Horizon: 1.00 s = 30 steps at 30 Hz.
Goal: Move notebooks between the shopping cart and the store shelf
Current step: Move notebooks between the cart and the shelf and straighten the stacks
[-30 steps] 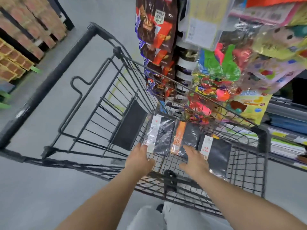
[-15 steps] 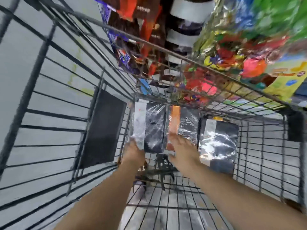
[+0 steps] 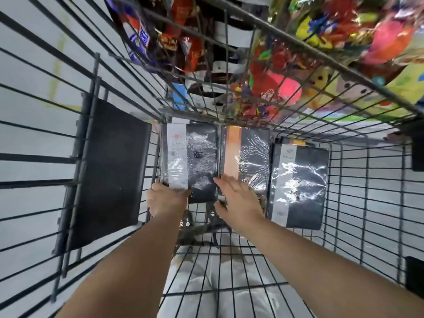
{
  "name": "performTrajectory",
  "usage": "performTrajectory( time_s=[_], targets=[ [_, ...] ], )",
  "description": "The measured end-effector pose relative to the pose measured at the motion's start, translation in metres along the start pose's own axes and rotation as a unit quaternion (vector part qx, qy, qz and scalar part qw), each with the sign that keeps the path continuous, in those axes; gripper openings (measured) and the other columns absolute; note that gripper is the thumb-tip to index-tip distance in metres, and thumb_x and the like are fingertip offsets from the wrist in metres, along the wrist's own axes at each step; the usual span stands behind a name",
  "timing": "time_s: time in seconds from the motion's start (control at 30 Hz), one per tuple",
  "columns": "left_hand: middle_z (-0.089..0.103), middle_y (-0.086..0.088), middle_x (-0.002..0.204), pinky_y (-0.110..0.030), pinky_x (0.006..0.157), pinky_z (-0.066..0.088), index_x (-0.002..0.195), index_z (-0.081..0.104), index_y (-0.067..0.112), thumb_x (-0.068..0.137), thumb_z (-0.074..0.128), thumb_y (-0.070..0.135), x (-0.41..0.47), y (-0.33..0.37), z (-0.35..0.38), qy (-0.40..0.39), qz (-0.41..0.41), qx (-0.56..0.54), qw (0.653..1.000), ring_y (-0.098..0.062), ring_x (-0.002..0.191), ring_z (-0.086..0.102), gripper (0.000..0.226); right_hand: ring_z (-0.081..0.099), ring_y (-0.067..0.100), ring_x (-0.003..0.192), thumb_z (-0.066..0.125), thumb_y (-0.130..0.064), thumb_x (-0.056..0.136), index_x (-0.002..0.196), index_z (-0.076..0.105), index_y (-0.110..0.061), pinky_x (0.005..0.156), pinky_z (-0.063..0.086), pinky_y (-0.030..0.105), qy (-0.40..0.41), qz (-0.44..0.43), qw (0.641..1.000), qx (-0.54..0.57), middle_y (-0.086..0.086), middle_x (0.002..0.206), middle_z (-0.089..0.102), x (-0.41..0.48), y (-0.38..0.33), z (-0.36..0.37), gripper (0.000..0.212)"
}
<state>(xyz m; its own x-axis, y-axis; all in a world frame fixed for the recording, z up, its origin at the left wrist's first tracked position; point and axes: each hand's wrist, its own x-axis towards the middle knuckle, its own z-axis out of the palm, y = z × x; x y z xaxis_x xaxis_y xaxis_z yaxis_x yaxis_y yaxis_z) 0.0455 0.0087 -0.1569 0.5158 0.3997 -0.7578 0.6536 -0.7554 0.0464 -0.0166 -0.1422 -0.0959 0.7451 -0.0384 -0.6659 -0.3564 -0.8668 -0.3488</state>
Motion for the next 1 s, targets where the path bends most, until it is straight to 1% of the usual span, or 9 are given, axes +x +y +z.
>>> performTrajectory(
  time_s=[0.07,0.13,0.2,0.3,0.43,0.53,0.63,0.8,1.0],
  targets=[
    [0.053,-0.013,0.119,-0.043,0.087,0.050,0.120,0.039,0.010,0.067,0.084,0.035,-0.005,-0.001,-0.004,-0.006,0.001,-0.080,0.997,-0.031,0.105,0.056,0.074,0.022,0.018,0.142,0.050,-0.034,0.092,0.148,0.022,-0.029,0.115,0.018,0.039,0.002,0.004,1.000,0.005,-0.005,0.157,0.022,0.000,-0.001,0.000,0.062],
    [0.061,-0.010,0.106,-0.034,0.068,0.048,0.113,0.037,0.013,0.074,0.079,0.028,-0.014,-0.003,-0.010,-0.030,0.034,-0.146,0.988,-0.024,0.081,0.060,0.059,0.024,0.019,0.142,0.050,-0.034,0.093,0.147,0.024,-0.027,0.117,0.020,0.040,0.003,0.012,1.000,0.014,-0.004,0.156,0.025,0.000,-0.001,0.000,0.061],
    [0.062,-0.004,0.095,-0.028,0.059,0.040,0.110,0.039,0.016,0.081,0.073,0.031,-0.028,-0.004,-0.022,-0.037,0.104,-0.104,0.988,-0.019,0.069,0.056,0.047,0.027,0.021,0.140,0.049,-0.035,0.093,0.146,0.027,-0.025,0.116,0.023,0.042,0.003,0.021,1.000,0.022,-0.003,0.155,0.027,-0.003,-0.003,-0.001,0.059],
    [0.060,0.002,0.086,-0.029,0.060,0.040,0.095,0.044,0.021,0.082,0.067,0.037,-0.049,0.001,-0.048,-0.012,0.212,-0.004,0.977,-0.020,0.071,0.054,0.031,0.032,0.023,0.138,0.049,-0.037,0.093,0.145,0.031,-0.022,0.114,0.027,0.042,0.005,0.027,0.999,0.028,-0.002,0.153,0.031,-0.008,-0.007,-0.004,0.057],
    [0.061,0.004,0.076,-0.032,0.068,0.051,0.088,0.052,0.024,0.076,0.062,0.038,-0.074,0.011,-0.100,-0.002,0.261,0.060,0.963,-0.022,0.073,0.058,0.022,0.039,0.024,0.131,0.051,-0.034,0.094,0.143,0.035,-0.018,0.110,0.034,0.038,0.003,0.049,0.996,0.079,0.003,0.145,0.042,-0.012,-0.014,-0.005,0.055],
    [0.055,0.005,0.075,-0.029,0.063,0.043,0.084,0.052,0.022,0.075,0.061,0.035,-0.092,0.010,-0.142,0.042,0.307,0.132,0.942,-0.023,0.072,0.052,0.019,0.040,0.027,0.132,0.049,-0.036,0.094,0.144,0.034,-0.013,0.109,0.036,0.040,-0.005,0.069,0.993,0.094,0.007,0.144,0.044,-0.005,-0.026,0.005,0.057],
    [0.049,0.006,0.078,-0.029,0.061,0.035,0.086,0.049,0.026,0.077,0.059,0.037,-0.107,0.004,-0.174,0.105,0.344,0.202,0.911,-0.024,0.073,0.048,0.017,0.039,0.029,0.133,0.051,-0.038,0.092,0.145,0.031,-0.015,0.114,0.029,0.044,-0.002,0.066,0.990,0.121,0.008,0.143,0.045,0.012,-0.042,0.020,0.061],
    [0.044,0.004,0.081,-0.030,0.059,0.031,0.097,0.050,0.025,0.080,0.059,0.037,-0.106,-0.002,-0.194,0.163,0.354,0.234,0.891,-0.027,0.078,0.048,0.022,0.054,0.028,0.115,0.066,-0.028,0.084,0.137,0.035,-0.013,0.099,0.047,0.036,0.032,0.194,0.945,0.261,0.009,0.132,0.052,0.057,-0.070,0.036,0.064],
    [0.036,0.007,0.070,-0.024,0.045,0.022,0.086,0.044,0.023,0.084,0.057,0.045,-0.087,-0.008,-0.194,0.175,0.362,0.238,0.884,-0.023,0.068,0.043,0.025,0.036,0.040,0.132,0.071,-0.034,0.082,0.148,0.000,-0.010,0.108,0.036,0.049,0.019,0.376,0.895,0.239,0.024,0.149,0.028,0.109,-0.083,0.060,0.100]
  ],
)
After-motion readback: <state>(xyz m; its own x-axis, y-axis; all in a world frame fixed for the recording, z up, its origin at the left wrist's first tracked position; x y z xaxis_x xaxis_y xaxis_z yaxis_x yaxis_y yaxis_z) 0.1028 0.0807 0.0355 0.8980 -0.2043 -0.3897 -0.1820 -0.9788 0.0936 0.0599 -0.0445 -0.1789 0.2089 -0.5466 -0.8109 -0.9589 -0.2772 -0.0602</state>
